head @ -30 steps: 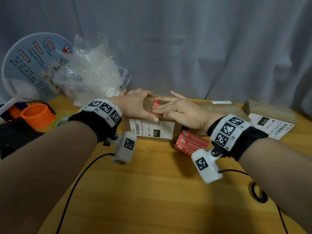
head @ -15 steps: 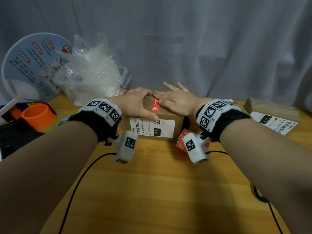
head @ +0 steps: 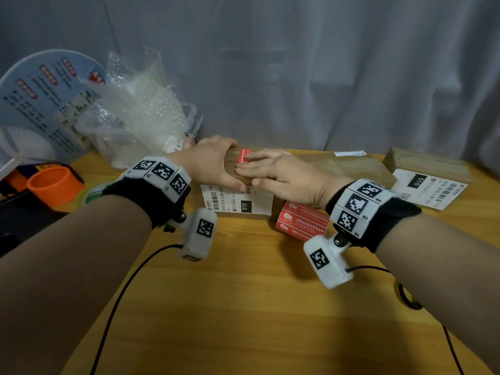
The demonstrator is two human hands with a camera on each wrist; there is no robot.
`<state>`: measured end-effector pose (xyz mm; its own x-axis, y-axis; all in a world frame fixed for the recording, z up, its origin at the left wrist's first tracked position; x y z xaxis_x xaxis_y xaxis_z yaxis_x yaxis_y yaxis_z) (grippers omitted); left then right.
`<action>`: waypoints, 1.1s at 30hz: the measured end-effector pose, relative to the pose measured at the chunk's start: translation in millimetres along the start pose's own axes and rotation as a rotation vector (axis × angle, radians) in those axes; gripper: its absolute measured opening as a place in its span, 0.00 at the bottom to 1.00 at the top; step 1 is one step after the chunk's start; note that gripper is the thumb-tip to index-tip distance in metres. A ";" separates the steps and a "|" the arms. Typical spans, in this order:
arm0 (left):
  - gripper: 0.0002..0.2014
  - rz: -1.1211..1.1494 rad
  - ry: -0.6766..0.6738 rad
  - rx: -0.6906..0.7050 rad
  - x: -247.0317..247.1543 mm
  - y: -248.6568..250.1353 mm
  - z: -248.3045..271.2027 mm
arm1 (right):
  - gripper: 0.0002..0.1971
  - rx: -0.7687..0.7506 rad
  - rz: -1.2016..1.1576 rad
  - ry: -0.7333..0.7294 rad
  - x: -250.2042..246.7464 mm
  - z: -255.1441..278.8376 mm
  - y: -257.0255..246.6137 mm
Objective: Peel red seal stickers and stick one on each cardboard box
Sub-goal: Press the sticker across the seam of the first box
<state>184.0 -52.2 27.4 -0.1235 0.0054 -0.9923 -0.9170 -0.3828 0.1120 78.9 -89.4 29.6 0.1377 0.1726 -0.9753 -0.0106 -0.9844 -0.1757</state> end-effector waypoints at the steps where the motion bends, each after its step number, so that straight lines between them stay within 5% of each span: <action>1: 0.53 0.005 0.002 0.003 0.1 -0.3 0.1 | 0.19 0.015 0.003 -0.001 -0.4 -0.9 1.5; 11: 0.54 0.041 -0.015 0.017 2.3 -5.2 -4.1 | 0.27 0.303 0.064 -0.151 0.8 -36.7 36.9; 24: 0.53 0.022 0.015 0.028 1.6 -4.6 -3.8 | 0.24 0.001 0.009 -0.051 8.9 4.7 -5.4; 33: 0.54 -0.006 -0.019 0.031 1.1 -4.5 -4.9 | 0.23 0.226 0.087 -0.187 2.9 -29.4 31.1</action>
<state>189.8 -55.0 25.5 -0.1252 0.0255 -0.9918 -0.9290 -0.3540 0.1081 108.1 -120.6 25.2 -0.0576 0.1117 -0.9921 -0.2371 -0.9668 -0.0951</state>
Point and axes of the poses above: each hand's wrist, its own z-axis away from the middle knuckle, its own x-axis out of the palm, y = z × x, the point moved 9 cm from there along -z, towards the middle knuckle, and after that the axes turned 3 degrees about x, right-handed, at the moved point
